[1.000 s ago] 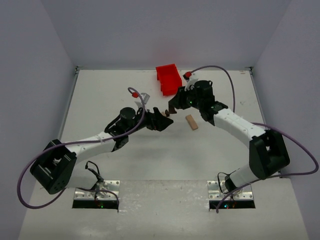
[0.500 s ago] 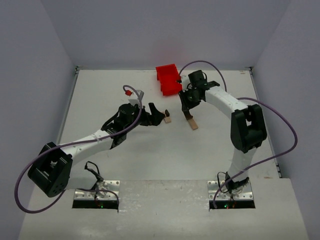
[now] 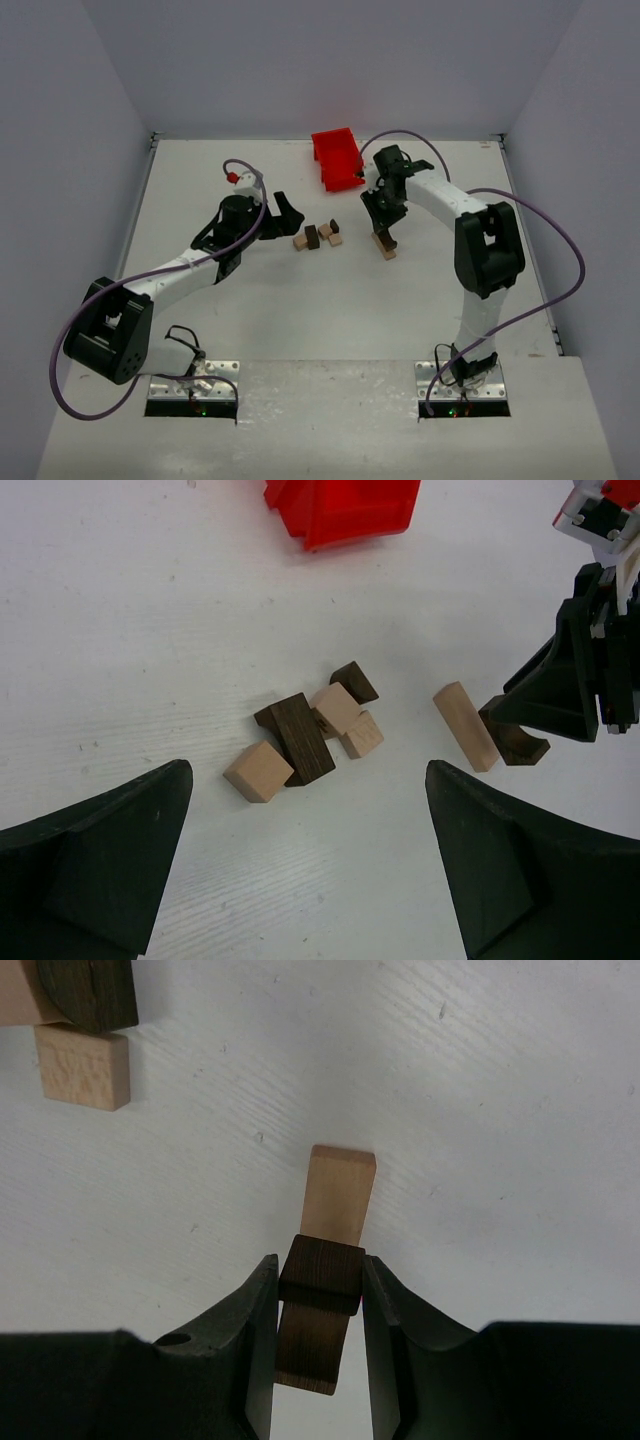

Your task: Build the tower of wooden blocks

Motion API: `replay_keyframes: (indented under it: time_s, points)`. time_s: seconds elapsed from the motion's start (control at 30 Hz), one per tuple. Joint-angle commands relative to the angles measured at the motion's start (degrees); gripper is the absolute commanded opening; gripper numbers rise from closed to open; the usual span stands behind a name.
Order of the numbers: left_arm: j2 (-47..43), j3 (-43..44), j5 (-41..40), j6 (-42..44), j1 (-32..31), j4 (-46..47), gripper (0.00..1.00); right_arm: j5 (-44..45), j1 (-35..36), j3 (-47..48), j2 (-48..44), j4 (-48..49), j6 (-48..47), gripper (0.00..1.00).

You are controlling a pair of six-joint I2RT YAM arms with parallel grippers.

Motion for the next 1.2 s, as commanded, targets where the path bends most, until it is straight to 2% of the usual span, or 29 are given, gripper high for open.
replay_keyframes:
  time_s: [0.0,0.2,1.17]
  points:
    - [-1.01,-0.13,-1.93,1.25,-0.28,1.40,1.00,1.04,0.03,0.84,0.09,-0.15,-0.26,0.00]
    - [-2.26,-1.80,0.00,2.22,-0.28,3.65,1.00,0.12,0.12,-0.27,0.21,2.34,-1.78,0.00]
    - [-2.79,-2.42,0.44,2.31,-0.32,4.53,1.00,1.49,0.08,1.49,3.44,2.70,-1.43,0.03]
